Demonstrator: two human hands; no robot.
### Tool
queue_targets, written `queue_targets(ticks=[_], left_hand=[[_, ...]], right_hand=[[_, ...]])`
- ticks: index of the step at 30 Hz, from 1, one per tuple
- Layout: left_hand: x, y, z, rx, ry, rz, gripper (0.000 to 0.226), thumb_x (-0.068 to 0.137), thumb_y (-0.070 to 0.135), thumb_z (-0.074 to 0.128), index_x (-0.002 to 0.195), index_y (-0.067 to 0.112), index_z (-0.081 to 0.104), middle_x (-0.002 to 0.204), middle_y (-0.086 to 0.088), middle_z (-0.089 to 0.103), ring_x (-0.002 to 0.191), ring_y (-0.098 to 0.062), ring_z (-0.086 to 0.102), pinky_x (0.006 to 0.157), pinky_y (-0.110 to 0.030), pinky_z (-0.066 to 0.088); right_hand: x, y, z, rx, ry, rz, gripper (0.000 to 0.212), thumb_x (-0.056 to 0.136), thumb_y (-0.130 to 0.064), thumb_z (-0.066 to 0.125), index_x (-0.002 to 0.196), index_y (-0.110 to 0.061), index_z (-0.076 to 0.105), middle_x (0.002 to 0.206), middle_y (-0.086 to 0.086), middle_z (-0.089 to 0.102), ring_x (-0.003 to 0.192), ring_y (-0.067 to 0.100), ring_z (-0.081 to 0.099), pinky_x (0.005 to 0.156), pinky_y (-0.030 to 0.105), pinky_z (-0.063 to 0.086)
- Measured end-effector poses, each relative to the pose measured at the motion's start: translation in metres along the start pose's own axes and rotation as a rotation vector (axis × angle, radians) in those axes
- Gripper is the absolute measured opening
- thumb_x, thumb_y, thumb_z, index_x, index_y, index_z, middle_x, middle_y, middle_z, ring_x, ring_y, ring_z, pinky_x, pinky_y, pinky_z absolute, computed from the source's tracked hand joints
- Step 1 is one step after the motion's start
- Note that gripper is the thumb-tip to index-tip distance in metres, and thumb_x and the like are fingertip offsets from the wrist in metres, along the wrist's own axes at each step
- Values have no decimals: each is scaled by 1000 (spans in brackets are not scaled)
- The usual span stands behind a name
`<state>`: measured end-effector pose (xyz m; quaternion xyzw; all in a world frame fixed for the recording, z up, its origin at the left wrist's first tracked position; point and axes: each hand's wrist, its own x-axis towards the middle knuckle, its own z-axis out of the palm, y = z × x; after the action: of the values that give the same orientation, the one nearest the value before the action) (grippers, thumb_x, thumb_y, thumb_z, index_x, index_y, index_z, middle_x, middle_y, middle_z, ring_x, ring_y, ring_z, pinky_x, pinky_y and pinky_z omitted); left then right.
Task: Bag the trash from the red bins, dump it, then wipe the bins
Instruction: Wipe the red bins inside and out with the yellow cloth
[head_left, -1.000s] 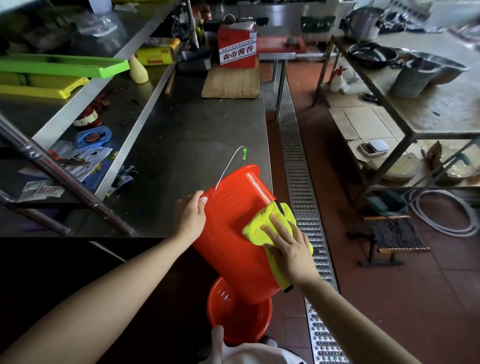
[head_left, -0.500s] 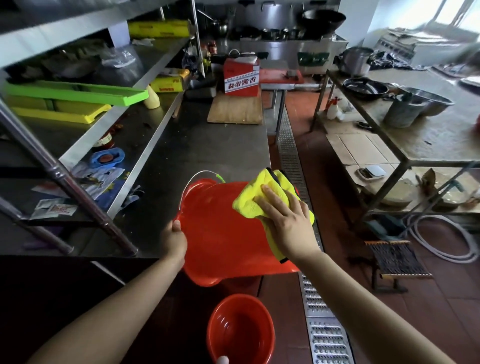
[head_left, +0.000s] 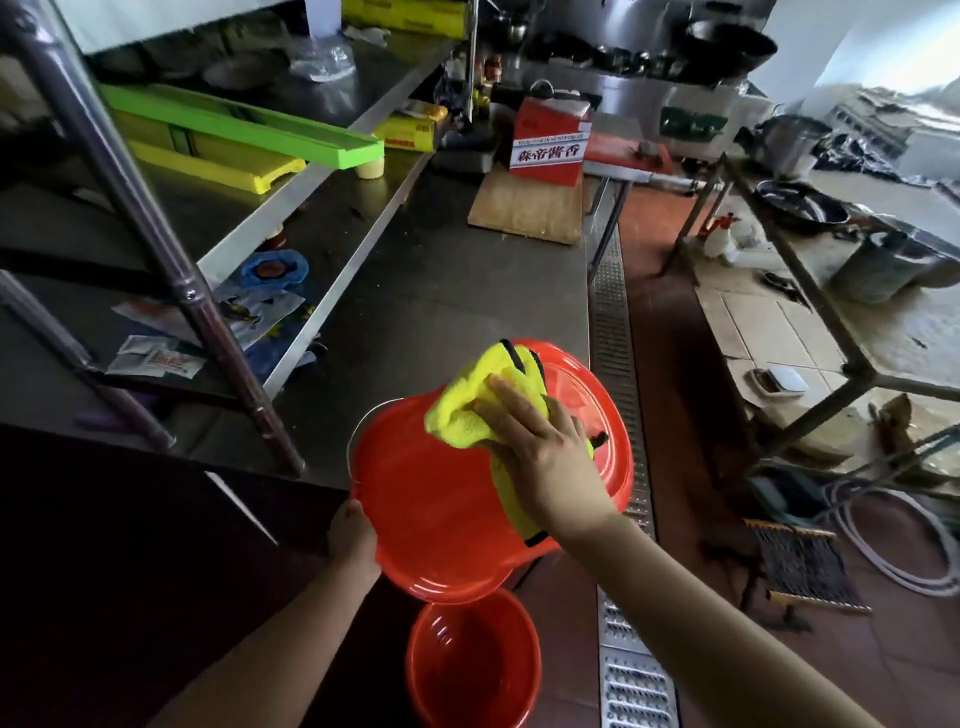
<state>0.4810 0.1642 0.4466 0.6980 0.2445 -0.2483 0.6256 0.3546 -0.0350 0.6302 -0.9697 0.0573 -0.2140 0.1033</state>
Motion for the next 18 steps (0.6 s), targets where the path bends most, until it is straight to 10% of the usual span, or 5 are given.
queue_targets(ticks=[8,18], left_hand=[[23,-28,14,0,-111,-224,37,101,23,40,127,4,59,118,-18,64,96,-32,63,79,-42,52],[-6,-23,27,333,-334,139,45,106,32,37,149,18,41,149,-8,47,135,-23,45,113,-40,37]], right_hand=[[10,-7,21,31,-117,97,40,97,-37,65,137,-31,62,154,-9,45,114,38,54,90,52,47],[4,-8,59,-31,-241,126,42,97,-40,61,139,-34,59,152,-12,47,119,39,51,92,48,42]])
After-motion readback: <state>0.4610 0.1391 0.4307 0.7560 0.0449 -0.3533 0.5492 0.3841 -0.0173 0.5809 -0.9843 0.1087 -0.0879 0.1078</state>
